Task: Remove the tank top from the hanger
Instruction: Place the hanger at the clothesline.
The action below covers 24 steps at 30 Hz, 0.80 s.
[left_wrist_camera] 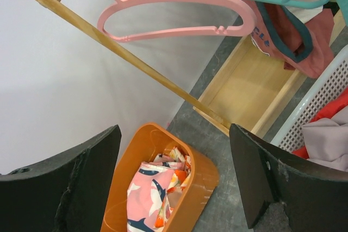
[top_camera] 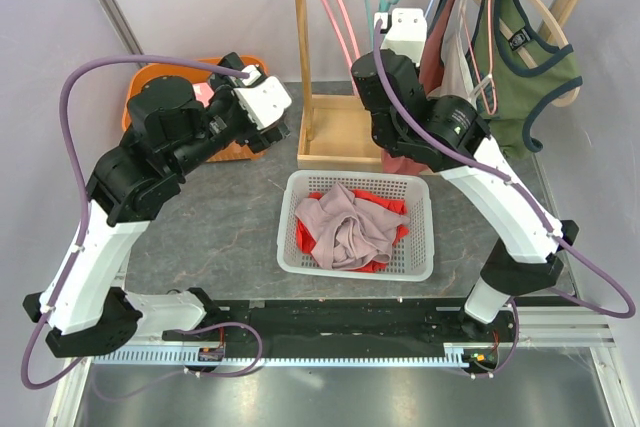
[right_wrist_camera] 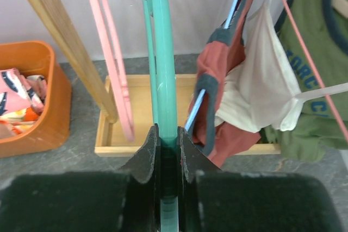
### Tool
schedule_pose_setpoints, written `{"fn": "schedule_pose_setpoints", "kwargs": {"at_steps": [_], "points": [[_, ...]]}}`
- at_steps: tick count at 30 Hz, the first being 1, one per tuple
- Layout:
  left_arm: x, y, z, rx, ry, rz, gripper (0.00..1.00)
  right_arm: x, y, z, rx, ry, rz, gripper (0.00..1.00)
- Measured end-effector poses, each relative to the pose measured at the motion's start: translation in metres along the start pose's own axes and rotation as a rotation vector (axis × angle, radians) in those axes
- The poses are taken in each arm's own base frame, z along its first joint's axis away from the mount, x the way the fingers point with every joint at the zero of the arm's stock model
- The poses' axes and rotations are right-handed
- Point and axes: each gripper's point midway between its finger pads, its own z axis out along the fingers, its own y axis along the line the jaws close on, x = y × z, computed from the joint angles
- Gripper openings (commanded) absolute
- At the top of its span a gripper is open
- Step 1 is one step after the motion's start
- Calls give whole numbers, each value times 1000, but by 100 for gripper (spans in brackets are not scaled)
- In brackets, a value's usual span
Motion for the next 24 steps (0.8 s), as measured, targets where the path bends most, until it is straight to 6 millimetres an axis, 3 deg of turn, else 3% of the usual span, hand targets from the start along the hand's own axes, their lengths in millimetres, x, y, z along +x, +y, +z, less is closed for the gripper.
{"fn": "schedule_pose_setpoints", "kwargs": {"at_steps": [9,16,24], "points": [[2,2,-4,-11,1,-1,87,-5,-9,7,59,-28,-70,0],[-1,5,-10,-22,-14,-3,86,12,-31,16,123,6,-137,0],[-3,6,-12,-25,-19,-10,86,1,-45,12,140,-13,-126,0]]}}
